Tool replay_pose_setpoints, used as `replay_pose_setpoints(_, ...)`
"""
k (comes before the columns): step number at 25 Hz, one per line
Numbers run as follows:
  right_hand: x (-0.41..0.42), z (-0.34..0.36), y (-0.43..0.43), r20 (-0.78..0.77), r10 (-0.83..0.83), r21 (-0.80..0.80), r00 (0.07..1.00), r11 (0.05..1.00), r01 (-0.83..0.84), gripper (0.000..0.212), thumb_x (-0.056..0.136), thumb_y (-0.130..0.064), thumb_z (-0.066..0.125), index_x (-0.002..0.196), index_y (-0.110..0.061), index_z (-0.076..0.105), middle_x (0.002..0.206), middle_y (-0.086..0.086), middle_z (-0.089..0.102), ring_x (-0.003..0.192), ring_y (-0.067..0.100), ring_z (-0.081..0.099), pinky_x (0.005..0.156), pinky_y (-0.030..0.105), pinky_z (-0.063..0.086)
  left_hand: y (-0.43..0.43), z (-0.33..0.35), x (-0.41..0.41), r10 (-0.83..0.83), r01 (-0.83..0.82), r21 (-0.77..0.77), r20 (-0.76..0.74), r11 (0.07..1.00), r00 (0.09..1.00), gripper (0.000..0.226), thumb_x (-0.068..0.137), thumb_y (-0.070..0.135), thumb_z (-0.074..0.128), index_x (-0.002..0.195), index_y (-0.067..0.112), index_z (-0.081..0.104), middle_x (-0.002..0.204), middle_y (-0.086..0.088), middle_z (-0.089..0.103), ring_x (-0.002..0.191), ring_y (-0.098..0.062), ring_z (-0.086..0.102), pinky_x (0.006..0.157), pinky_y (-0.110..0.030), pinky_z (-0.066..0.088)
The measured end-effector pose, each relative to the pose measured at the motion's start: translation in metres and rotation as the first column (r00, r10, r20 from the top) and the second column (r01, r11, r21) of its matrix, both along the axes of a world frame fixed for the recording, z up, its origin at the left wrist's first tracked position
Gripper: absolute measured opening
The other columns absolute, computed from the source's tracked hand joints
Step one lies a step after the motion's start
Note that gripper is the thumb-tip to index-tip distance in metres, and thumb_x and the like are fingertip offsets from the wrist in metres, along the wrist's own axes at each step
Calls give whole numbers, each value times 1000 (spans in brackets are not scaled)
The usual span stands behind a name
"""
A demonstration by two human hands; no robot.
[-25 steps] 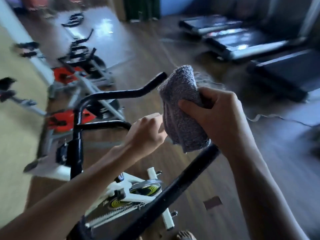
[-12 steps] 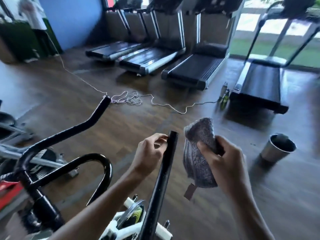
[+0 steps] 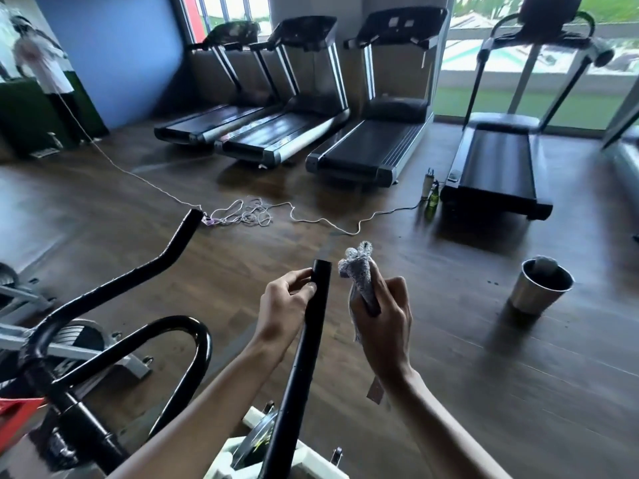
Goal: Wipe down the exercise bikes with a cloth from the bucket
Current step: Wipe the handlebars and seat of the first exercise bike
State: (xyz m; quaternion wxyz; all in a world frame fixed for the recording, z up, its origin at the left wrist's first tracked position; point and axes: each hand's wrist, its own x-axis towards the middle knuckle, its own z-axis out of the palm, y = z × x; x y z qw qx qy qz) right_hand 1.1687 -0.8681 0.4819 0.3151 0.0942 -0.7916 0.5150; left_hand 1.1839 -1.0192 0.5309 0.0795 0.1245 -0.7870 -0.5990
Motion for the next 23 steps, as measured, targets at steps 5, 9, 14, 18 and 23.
replay_pose_setpoints(5, -34, -26, 11, -136, 253, 118, 958, 964, -238, 68, 80, -1, 64, 143, -21, 50, 119, 0, 45, 97, 24, 58, 93, 27, 49, 4, -3, 0, 56, -56, 28, 17, 998, 998, 29, 82, 30, 61, 108, 26, 74, 102, 7, 77, 102, -15, 71, 100, -45, 53)
replay_pose_setpoints(9, -62, -44, 18, -225, 462, 318, 858, 867, -383, 51, 90, -14, 61, 140, -9, 54, 149, 10, 43, 132, 33, 46, 111, 40, 38, 16, -6, 9, 121, -121, 30, 2, 992, 993, 25, 92, 18, 60, 113, 23, 73, 106, 9, 76, 107, -10, 69, 105, -41, 49)
replay_pose_setpoints(14, -96, -50, 26, -240, 752, 560, 614, 624, -546, 58, 99, -17, 51, 153, -11, 30, 167, 1, 14, 154, 26, 16, 124, 46, 20, 44, -14, 11, 342, -342, 13, -60, 940, 938, 30, 88, 20, 58, 114, 23, 74, 110, 9, 75, 111, -9, 67, 108, -41, 47)
replay_pose_setpoints(18, -112, -44, 17, -205, 850, 670, 485, 483, -564, 60, 104, -28, 43, 157, -9, 22, 166, 5, 12, 156, 26, 2, 126, 45, 6, 71, -20, 28, 489, -499, -87, -115, 862, 865, 29, 92, 15, 57, 117, 16, 72, 114, 6, 73, 111, -6, 66, 106, -34, 47)
replay_pose_setpoints(23, -118, -47, 2, -280, 844, 710, 457, 503, -493, 67, 103, -39, 48, 156, -14, 17, 161, 15, 23, 154, 31, 3, 124, 45, 1, 97, -49, 95, 599, -581, -677, -253, 451, 760, 35, 95, 22, 51, 124, 12, 66, 124, 0, 68, 117, -17, 62, 107, -30, 41)
